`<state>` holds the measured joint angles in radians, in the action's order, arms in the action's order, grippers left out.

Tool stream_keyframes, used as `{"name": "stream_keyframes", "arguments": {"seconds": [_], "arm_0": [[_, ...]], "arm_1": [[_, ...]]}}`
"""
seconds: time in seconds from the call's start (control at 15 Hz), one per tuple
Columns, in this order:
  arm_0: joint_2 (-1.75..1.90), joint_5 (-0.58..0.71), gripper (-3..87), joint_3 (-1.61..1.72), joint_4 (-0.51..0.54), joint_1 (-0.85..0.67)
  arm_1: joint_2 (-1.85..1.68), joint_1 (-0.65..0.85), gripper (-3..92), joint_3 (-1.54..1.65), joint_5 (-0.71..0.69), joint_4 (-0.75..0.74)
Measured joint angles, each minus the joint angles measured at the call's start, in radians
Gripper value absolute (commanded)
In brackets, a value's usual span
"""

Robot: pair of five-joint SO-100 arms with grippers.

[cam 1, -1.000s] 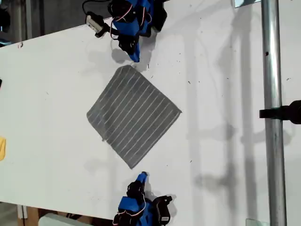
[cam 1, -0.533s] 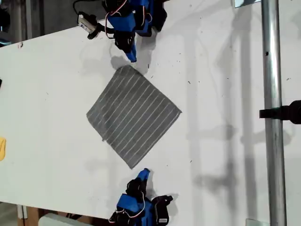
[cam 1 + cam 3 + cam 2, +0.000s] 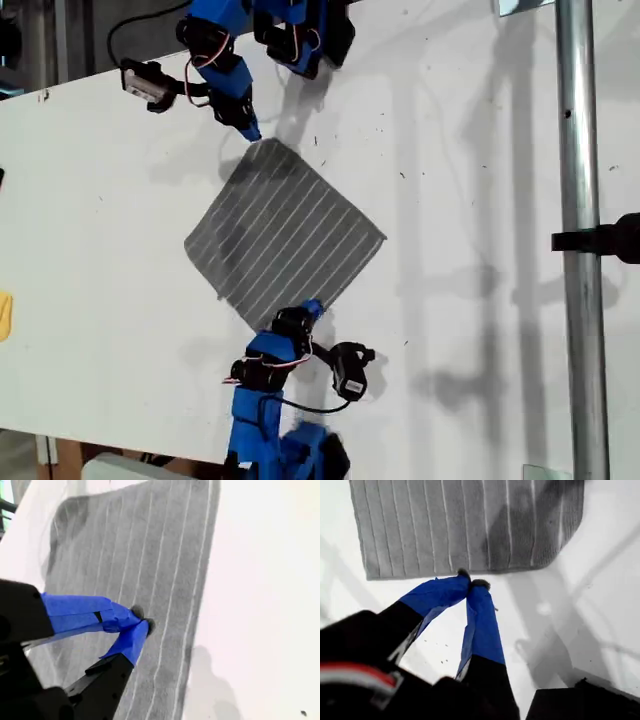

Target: Grasp corners of a towel and fold twice.

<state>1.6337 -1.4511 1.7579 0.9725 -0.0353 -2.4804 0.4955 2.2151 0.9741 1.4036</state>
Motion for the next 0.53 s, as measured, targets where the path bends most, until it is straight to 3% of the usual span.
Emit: {"name": "stream_keyframes", "arguments": {"seconds": [0.33, 0.53], "arm_0": [[-0.474, 0.077, -2.8, -0.586, 0.163, 0.0], [-0.632, 0.112, -2.8, -0.793, 0.183, 0.002]], "arm_1": [[0.164, 0.15, 3.9, -0.112, -0.204, -0.002], [0.245, 0.17, 19.8, -0.121, -0.276, -0.015]]}}
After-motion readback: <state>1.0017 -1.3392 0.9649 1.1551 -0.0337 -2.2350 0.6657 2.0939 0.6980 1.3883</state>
